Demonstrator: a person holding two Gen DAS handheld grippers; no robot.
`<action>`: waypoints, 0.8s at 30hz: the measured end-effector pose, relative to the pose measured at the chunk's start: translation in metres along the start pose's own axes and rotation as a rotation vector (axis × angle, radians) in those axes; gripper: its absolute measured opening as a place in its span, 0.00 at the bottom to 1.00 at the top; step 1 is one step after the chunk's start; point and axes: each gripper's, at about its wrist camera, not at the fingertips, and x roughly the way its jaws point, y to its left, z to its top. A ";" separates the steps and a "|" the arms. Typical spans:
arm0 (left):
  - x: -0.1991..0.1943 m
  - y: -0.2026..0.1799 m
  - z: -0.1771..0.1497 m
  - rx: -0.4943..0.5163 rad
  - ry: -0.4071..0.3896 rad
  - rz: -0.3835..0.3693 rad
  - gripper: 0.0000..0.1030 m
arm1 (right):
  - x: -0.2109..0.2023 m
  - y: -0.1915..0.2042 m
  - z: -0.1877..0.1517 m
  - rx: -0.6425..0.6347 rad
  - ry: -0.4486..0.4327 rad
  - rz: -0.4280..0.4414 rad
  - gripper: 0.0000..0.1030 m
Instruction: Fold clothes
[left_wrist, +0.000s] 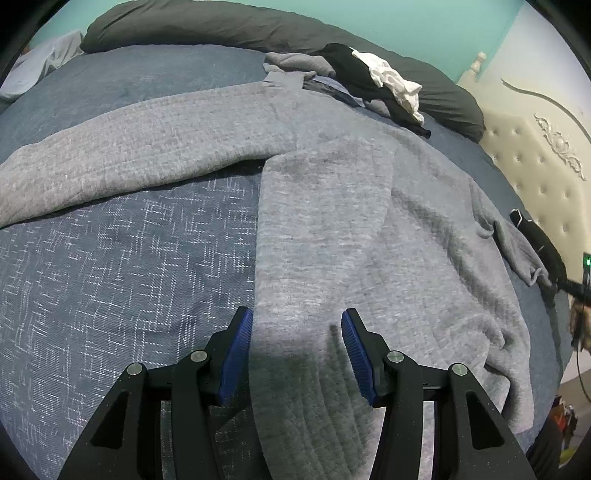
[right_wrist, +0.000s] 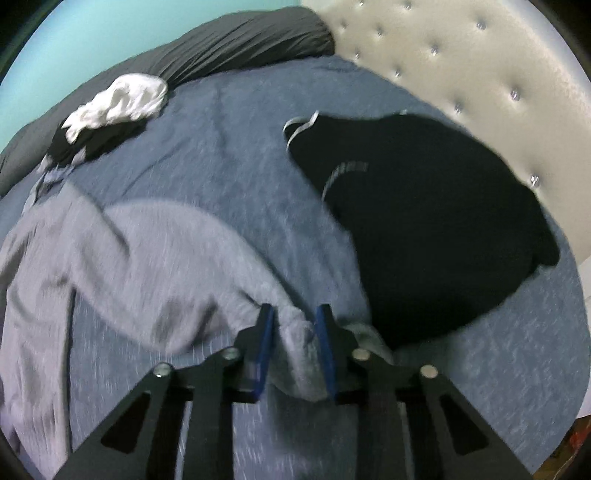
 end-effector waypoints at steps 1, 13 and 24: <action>-0.001 -0.001 0.000 0.001 -0.002 -0.002 0.52 | 0.001 0.002 -0.008 -0.010 0.009 0.011 0.17; -0.008 -0.002 0.000 -0.001 -0.011 -0.008 0.52 | -0.015 0.000 -0.060 0.045 0.004 0.047 0.23; -0.006 -0.004 0.001 0.002 -0.006 -0.003 0.52 | -0.053 -0.074 -0.051 0.355 -0.163 -0.069 0.41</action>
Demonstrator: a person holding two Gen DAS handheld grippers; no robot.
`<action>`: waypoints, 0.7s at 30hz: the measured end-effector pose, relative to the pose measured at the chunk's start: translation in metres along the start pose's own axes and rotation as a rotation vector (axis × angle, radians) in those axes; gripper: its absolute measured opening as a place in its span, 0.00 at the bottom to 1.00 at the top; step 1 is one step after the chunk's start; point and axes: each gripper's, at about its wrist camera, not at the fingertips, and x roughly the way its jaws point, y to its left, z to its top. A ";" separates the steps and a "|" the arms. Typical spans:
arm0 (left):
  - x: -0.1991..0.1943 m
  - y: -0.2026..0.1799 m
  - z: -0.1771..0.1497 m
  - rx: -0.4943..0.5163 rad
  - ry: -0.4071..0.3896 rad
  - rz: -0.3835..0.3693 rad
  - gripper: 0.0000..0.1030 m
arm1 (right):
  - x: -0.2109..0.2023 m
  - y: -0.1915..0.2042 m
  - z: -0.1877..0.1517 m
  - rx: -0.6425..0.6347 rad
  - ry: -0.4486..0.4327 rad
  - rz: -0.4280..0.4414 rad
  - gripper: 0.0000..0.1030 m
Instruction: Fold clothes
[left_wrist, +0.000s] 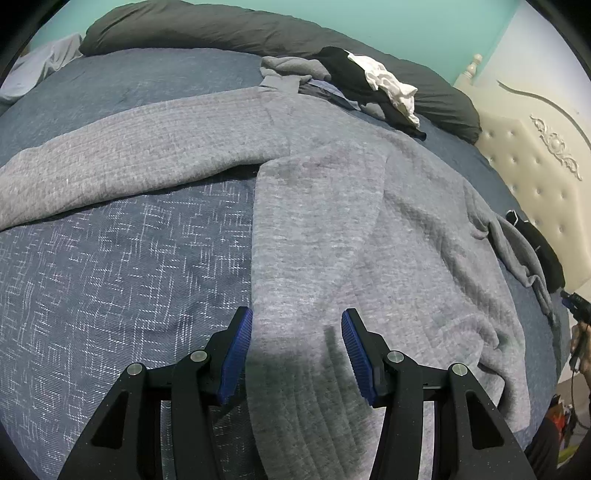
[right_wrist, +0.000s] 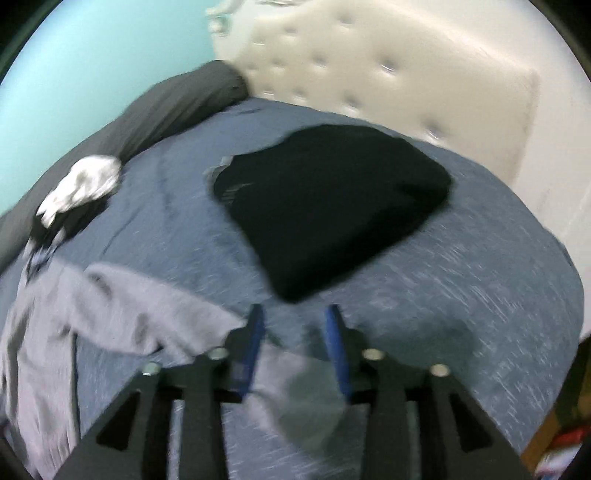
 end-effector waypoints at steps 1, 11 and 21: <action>0.000 0.000 0.000 0.000 0.001 0.000 0.52 | 0.004 -0.006 0.001 0.029 0.016 0.000 0.41; 0.002 -0.001 -0.002 0.002 0.005 0.001 0.52 | 0.035 -0.005 -0.028 -0.050 0.175 0.029 0.60; 0.006 -0.001 -0.003 0.002 0.012 0.003 0.52 | 0.003 0.018 -0.015 -0.246 0.033 -0.102 0.06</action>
